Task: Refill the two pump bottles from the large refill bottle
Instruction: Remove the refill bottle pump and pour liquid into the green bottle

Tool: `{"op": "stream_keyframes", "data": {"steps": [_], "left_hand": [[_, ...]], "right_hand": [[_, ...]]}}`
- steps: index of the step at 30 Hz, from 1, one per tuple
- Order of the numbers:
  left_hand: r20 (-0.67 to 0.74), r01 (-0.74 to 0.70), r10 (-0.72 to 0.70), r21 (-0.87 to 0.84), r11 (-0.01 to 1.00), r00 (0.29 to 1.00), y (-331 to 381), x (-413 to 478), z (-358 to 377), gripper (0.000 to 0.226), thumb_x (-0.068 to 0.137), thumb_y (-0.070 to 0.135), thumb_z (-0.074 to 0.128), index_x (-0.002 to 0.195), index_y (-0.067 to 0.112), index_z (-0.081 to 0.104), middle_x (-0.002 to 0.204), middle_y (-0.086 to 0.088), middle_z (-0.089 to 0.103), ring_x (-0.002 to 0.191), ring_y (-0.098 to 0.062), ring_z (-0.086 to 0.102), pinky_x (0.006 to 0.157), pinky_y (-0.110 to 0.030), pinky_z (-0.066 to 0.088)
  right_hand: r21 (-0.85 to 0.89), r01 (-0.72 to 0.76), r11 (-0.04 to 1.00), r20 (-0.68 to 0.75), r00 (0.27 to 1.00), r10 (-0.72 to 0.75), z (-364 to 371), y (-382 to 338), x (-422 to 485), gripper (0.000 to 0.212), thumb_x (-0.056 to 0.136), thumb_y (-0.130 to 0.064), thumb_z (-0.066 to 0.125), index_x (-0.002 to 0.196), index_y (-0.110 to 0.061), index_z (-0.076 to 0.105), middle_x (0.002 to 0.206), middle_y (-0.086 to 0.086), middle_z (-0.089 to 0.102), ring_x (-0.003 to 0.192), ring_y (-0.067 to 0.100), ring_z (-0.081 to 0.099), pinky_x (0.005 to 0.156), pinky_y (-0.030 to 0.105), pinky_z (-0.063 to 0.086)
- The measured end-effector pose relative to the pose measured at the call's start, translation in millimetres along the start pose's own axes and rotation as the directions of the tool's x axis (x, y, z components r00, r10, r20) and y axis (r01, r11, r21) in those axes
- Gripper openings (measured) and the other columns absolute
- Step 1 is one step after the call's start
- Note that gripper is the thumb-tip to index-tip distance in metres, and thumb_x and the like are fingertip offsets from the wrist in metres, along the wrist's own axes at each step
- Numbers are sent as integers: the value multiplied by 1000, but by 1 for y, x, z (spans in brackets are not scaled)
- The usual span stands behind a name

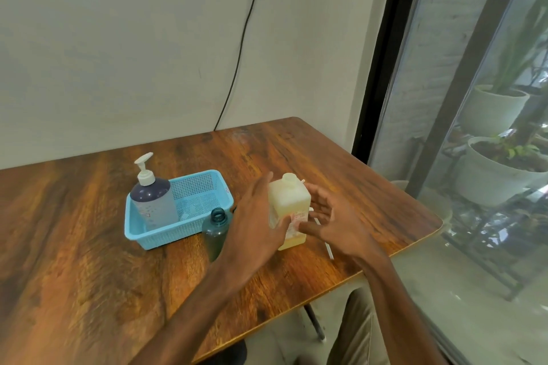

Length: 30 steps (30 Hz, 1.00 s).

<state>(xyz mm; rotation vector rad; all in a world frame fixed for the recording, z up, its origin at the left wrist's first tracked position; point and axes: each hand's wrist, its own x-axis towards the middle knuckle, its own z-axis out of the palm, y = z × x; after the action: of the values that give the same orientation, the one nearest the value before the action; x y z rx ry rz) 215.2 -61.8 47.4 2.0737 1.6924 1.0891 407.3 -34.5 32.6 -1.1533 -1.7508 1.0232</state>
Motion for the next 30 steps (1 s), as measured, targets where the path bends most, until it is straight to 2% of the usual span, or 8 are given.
{"op": "stream_keyframes", "data": {"steps": [4,8,12,14,18,22,26,30], "left_hand": [[-113,-91,93,24,996,989,1,-25,-17,65,94,32,74,151,31,42,152,11,49,139,-8,46,106,-13,41],[-314,-206,223,87,975,923,-20,-50,-33,40,91,19,77,127,20,61,125,3,66,116,1,52,99,-5,45],[-429,-87,125,106,991,895,-47,-60,-45,57,83,26,84,131,17,56,131,0,59,125,-12,50,107,-14,36],[-404,25,3,62,998,915,-59,-62,-47,73,78,37,87,139,21,49,138,1,52,129,-17,48,107,-27,42],[-220,161,-153,15,987,963,-72,-63,-48,86,74,59,84,143,33,39,144,10,44,132,-15,48,108,-36,47],[-72,180,-180,-5,984,981,-83,-52,-47,78,76,65,79,141,41,43,147,15,50,134,-10,48,108,-31,45],[0,150,-150,-8,989,989,-91,-41,-51,82,73,75,73,143,45,43,148,15,54,132,-12,53,108,-42,51],[88,114,-111,-21,993,990,-92,-34,-53,86,71,70,80,142,46,39,145,16,55,129,-8,54,106,-32,51]], "right_hand": [[-22,3,1000,-170,985,-7,34,5,-3,87,67,-37,94,141,-37,47,124,-20,65,112,-5,63,86,18,56],[-137,-55,989,-359,933,3,61,9,3,100,57,-73,84,142,-38,44,127,-18,63,114,6,64,91,44,58],[-132,-68,989,-497,868,-7,79,7,10,101,64,-57,89,147,-23,42,134,-8,60,118,11,60,87,19,55],[-145,-94,985,-534,845,2,83,6,11,98,68,-50,89,149,-20,41,136,-5,59,115,10,58,72,1,42],[-120,-110,987,-576,817,21,86,1,9,91,71,-35,92,146,-14,44,132,-2,61,107,8,56,64,-6,39],[-123,-126,984,-603,797,27,89,-1,8,87,70,-44,90,142,-19,47,129,-3,62,108,11,59,68,8,46],[-156,-118,981,-596,803,2,88,2,8,88,62,-61,85,135,-27,50,119,-13,62,108,16,64,88,50,58],[-205,-77,976,-529,848,-44,84,-2,8,85,56,-71,76,131,-38,51,114,-20,61,107,12,65,87,53,58]]}}
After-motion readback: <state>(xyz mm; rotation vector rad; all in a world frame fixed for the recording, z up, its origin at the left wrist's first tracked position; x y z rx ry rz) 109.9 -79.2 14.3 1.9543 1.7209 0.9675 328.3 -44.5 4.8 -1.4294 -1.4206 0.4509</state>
